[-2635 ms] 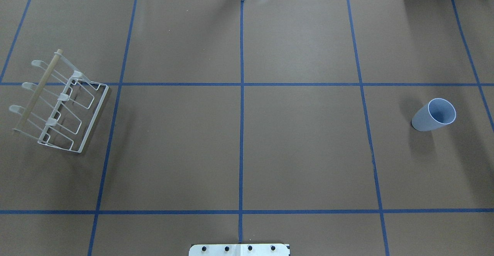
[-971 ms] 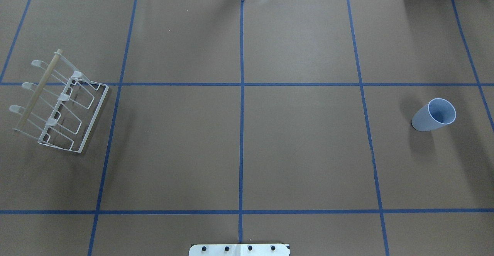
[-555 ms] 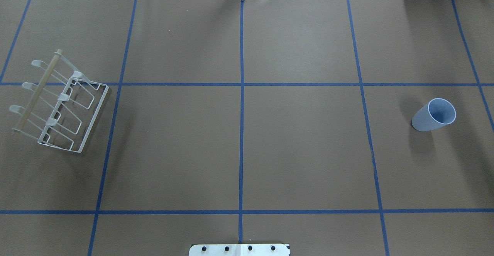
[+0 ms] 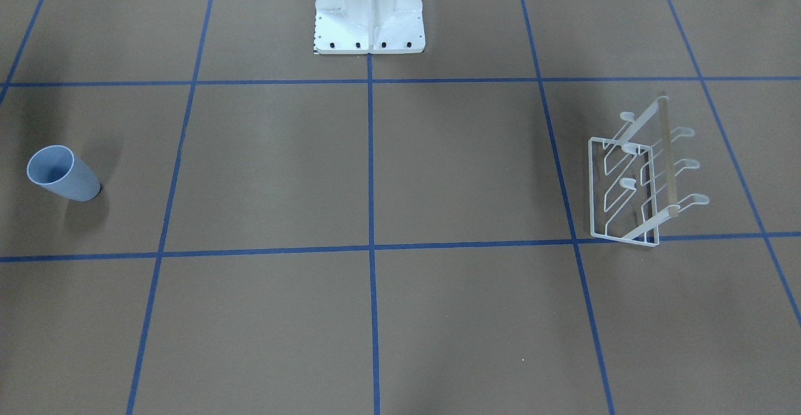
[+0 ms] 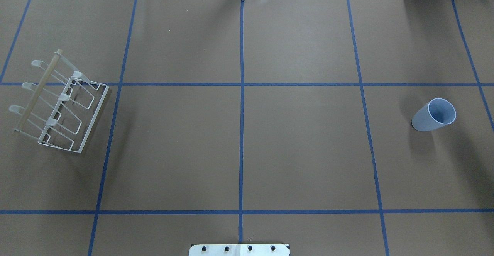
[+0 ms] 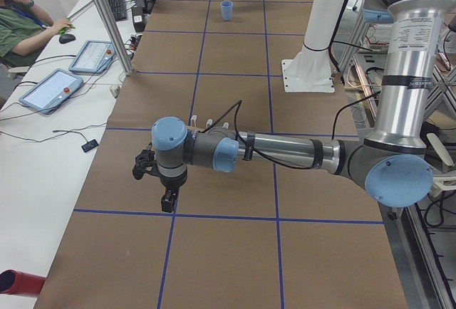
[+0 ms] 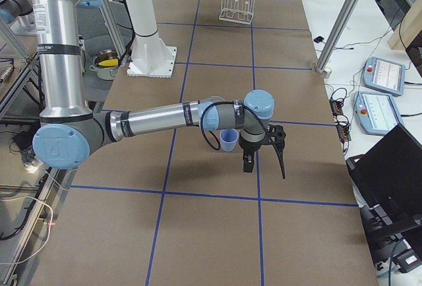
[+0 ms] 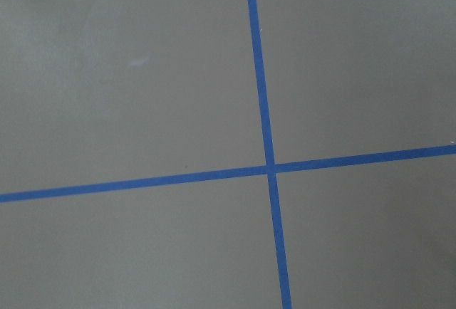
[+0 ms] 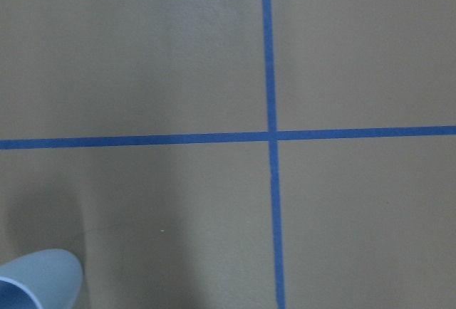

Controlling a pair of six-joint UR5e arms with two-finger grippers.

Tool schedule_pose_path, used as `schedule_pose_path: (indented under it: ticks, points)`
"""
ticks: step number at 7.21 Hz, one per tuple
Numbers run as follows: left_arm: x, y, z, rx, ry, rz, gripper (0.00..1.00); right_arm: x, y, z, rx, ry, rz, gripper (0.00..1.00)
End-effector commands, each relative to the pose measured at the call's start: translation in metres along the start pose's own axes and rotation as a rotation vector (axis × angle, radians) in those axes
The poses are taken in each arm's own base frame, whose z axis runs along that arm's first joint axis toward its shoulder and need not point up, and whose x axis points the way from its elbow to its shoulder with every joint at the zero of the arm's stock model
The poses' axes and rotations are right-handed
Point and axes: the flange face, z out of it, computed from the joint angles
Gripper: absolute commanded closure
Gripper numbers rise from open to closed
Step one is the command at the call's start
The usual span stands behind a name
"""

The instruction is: Hang cup on cup holder

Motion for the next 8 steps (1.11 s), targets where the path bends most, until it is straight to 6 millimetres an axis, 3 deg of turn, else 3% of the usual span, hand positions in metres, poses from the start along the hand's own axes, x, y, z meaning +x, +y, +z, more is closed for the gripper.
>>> schedule_pose_path:
  ticks: [1,4,6,8]
  points:
    - [0.003,-0.002,-0.003,0.025,0.001,0.023,0.01,-0.027,0.001,0.011,0.04,-0.09,-0.118,0.0]
    - [0.003,-0.003,-0.004,0.027,-0.001,0.025,0.01,-0.083,0.009,0.064,-0.045,-0.102,-0.252,0.0]
    - [0.003,-0.003,-0.004,0.027,-0.001,0.025,0.01,-0.101,0.016,0.086,-0.087,-0.106,-0.284,0.0]
    - [0.003,-0.003,-0.004,0.027,-0.001,0.025,0.01,-0.1,0.017,0.103,-0.118,-0.102,-0.28,0.0]
